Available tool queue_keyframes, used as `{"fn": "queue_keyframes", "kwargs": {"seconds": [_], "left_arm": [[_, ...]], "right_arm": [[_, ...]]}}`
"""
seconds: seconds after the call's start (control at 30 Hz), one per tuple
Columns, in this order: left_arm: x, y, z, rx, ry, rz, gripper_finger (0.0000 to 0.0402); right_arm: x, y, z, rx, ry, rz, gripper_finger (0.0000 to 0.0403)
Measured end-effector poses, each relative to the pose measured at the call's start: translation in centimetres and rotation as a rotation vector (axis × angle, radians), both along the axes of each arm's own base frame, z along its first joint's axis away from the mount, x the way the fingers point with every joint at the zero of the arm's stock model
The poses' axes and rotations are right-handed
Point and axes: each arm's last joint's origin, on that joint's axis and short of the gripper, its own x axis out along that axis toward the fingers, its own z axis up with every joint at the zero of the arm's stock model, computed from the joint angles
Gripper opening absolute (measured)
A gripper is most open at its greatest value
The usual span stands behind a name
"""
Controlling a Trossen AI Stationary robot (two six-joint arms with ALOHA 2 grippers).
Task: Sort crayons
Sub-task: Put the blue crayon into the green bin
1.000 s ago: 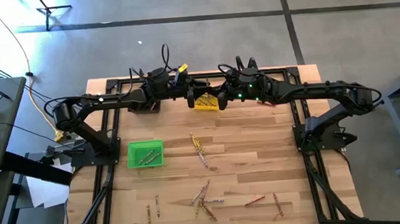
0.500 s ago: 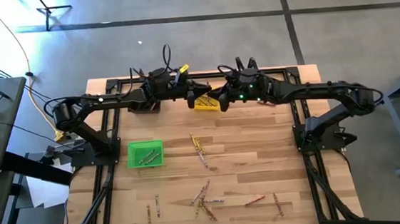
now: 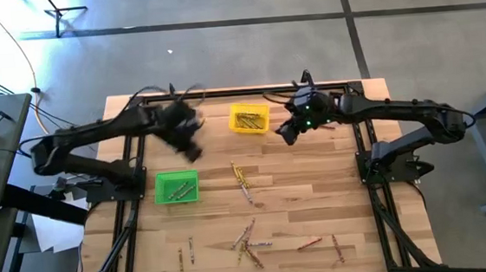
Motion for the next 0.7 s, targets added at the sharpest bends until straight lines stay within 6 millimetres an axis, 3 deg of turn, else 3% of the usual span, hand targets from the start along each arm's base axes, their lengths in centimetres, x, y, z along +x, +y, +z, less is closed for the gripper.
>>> {"fn": "queue_keyframes", "kwargs": {"seconds": [0.17, 0.3, 0.47, 0.7], "left_arm": [[-4.2, -4.1, 0.7, 0.022, 0.304, 0.113, 0.0008], [-5.3, -6.0, 0.7, 0.09, 0.325, 0.178, 0.0015], [-6.0, -6.8, -1.4, 0.189, 0.377, 0.204, 0.0033], [-6.4, -7.5, -5.7, 0.181, 0.423, 0.155, 0.0045]], "right_arm": [[-0.1, -0.1, -0.9, -0.043, 0.094, -0.038, 0.0129], [0.2, -0.3, -1.0, -0.064, 0.091, -0.058, 0.0129], [0.5, -0.5, -0.7, -0.087, 0.047, -0.071, 0.0128], [0.8, -0.5, -0.4, -0.045, -0.013, -0.124, 0.0128]]}}
